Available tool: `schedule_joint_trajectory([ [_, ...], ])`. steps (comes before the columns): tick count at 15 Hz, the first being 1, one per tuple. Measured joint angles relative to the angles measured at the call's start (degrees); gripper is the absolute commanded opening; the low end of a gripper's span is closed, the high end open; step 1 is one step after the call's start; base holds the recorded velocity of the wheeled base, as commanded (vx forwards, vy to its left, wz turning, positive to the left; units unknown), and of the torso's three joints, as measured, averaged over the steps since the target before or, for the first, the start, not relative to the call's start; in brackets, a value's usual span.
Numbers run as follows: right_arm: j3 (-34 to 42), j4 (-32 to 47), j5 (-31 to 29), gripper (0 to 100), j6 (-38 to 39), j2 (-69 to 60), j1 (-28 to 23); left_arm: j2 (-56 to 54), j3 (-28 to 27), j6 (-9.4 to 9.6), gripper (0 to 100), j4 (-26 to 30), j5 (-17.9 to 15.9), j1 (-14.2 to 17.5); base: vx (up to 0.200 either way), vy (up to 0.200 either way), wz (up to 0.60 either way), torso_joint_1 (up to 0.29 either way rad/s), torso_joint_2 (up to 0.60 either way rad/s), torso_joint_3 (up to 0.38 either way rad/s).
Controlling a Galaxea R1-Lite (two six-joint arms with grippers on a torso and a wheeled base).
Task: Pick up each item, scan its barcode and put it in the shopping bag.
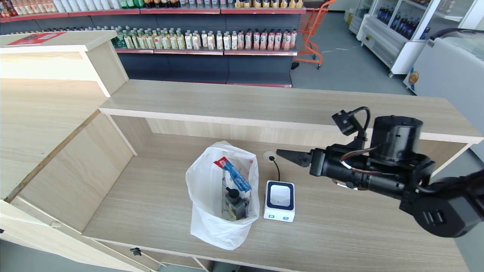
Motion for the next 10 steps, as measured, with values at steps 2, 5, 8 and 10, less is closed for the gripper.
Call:
schedule_joint_trajectory([
  [2,13.25,4.51,-1.89,100,-4.22,-16.40,-4.63,0.00,0.00,0.00,100,0.00,0.00,0.00,0.000,0.000,0.00,0.000,0.00,0.000],
  [5,27.89,17.37,-8.05,100,-8.19,-43.24,-11.69,0.00,0.00,0.00,100,0.00,0.00,0.00,0.000,0.000,0.00,0.000,0.00,0.000],
  [8,34.82,36.16,-15.65,100,-10.74,-69.64,-17.54,0.00,0.00,0.00,100,0.00,0.00,0.00,0.000,0.000,0.00,0.000,0.00,0.000],
  [10,37.71,44.72,-20.85,100,-13.95,-83.08,-20.89,0.00,0.00,-0.02,100,0.00,0.00,-0.01,0.000,0.000,0.00,0.000,0.00,0.000],
])
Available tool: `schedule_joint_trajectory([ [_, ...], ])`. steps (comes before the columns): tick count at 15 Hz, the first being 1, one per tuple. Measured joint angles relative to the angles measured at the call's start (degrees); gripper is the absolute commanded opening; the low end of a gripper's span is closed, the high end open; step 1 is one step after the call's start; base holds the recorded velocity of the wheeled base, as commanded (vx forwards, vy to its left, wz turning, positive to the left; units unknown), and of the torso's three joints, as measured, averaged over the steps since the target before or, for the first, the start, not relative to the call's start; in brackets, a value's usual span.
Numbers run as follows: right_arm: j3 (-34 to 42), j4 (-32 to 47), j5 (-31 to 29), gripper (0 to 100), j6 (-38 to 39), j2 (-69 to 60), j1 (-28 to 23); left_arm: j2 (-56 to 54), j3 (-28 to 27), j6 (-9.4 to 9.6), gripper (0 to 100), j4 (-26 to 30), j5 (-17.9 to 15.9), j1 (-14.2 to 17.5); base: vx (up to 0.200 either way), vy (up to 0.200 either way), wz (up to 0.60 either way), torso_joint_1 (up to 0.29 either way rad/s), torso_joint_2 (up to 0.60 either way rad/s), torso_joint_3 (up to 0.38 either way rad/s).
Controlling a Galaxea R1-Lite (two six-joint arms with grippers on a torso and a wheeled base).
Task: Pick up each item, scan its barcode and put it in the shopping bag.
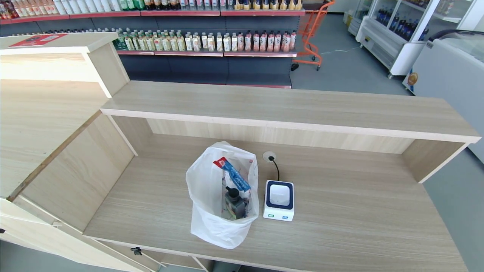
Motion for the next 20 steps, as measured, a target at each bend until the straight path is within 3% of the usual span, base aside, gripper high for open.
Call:
schedule_joint_trajectory([
  [3,2.36,8.56,-4.90,100,-6.70,-11.74,-4.30,0.00,0.00,0.00,100,0.00,0.00,0.00,0.000,0.000,0.00,0.000,0.00,0.000],
  [7,2.84,8.67,-5.47,100,-3.22,-16.15,-5.10,0.00,0.00,0.02,100,0.00,0.00,0.01,0.000,0.000,0.00,0.000,0.00,0.000],
  [8,2.86,8.80,-5.45,0,-3.33,-16.53,-5.14,0.00,0.00,0.00,100,0.00,0.00,0.01,0.000,0.000,0.00,0.000,0.00,0.000],
  [20,2.90,9.25,-5.42,0,-3.01,-17.07,-5.14,0.00,0.00,-0.20,100,0.00,0.00,0.00,0.000,-0.017,0.00,0.001,0.00,0.001],
])
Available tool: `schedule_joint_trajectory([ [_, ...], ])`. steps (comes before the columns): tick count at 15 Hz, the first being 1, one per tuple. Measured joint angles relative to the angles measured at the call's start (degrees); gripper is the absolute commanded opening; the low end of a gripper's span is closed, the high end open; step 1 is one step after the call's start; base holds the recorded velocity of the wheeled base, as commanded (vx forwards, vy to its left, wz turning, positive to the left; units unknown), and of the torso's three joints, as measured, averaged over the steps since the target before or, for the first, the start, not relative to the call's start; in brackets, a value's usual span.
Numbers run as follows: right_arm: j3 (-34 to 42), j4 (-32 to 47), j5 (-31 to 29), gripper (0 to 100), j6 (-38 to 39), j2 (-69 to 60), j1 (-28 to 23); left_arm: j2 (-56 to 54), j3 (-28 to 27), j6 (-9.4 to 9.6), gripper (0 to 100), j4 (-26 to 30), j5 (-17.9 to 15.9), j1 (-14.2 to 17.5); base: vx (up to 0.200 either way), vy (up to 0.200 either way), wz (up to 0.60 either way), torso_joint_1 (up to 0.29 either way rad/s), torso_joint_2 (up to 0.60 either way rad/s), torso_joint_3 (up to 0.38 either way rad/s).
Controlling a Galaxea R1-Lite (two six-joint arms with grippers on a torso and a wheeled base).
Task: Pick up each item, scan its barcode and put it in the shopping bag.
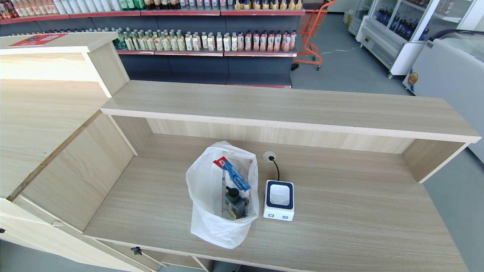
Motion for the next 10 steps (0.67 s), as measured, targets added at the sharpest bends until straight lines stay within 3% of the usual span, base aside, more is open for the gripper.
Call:
schedule_joint_trajectory([
  [4,0.00,0.02,0.01,0,0.00,0.02,-0.04,0.00,0.00,0.07,100,0.00,-0.02,-0.05,0.000,-0.200,0.00,0.005,0.00,0.001],
  [10,0.00,0.02,0.01,0,0.01,0.07,0.00,0.00,0.00,0.05,100,-0.02,-0.05,0.06,0.000,0.000,0.00,0.000,0.00,0.000],
])
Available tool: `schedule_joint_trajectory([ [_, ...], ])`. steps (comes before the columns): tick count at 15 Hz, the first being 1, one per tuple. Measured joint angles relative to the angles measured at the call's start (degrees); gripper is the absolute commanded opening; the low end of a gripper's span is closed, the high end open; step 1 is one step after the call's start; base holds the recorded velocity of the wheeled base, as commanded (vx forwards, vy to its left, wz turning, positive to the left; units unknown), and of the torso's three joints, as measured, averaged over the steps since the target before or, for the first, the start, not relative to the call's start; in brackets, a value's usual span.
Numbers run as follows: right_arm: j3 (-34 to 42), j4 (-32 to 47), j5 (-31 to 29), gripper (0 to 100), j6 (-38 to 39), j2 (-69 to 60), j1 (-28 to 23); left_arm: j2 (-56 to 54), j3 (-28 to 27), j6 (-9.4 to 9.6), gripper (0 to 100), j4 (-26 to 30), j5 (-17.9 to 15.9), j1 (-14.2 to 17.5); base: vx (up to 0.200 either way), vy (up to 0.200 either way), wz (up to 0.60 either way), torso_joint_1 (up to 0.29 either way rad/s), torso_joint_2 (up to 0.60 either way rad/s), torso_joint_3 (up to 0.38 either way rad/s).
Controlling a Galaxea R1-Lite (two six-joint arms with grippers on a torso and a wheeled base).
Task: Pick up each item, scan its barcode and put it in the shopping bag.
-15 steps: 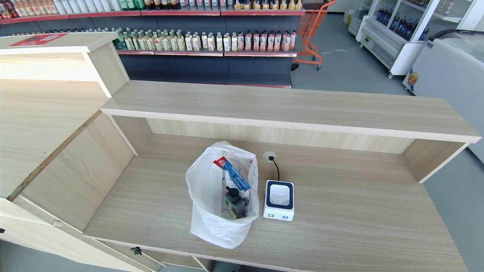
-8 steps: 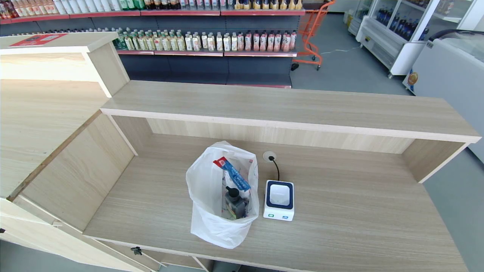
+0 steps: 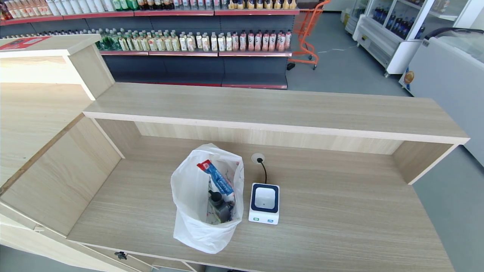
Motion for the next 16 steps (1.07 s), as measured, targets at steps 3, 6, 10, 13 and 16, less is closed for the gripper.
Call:
schedule_joint_trajectory([
  [3,0.00,0.00,-0.01,0,0.00,0.00,0.00,0.00,0.00,-0.02,100,0.02,0.05,-0.05,0.000,0.000,0.00,0.000,0.00,0.000],
  [6,0.00,0.00,-0.01,0,-0.01,0.01,-0.04,0.00,0.00,-0.02,100,0.02,0.05,-0.06,0.000,0.000,0.00,0.000,0.00,0.000],
  [10,0.00,0.00,0.00,0,-0.01,0.04,-0.04,0.00,0.00,0.00,100,0.02,0.05,-0.06,0.000,0.000,0.00,0.000,0.00,0.000],
  [13,0.00,0.00,-0.01,0,-0.01,0.06,-0.04,0.00,0.00,0.00,100,0.02,0.05,-0.06,0.000,0.000,0.00,0.000,0.00,0.000],
  [16,0.00,0.00,0.00,0,-0.01,0.09,-0.02,0.00,0.00,0.00,100,0.02,0.05,-0.06,0.000,0.000,0.00,0.000,0.00,0.000],
])
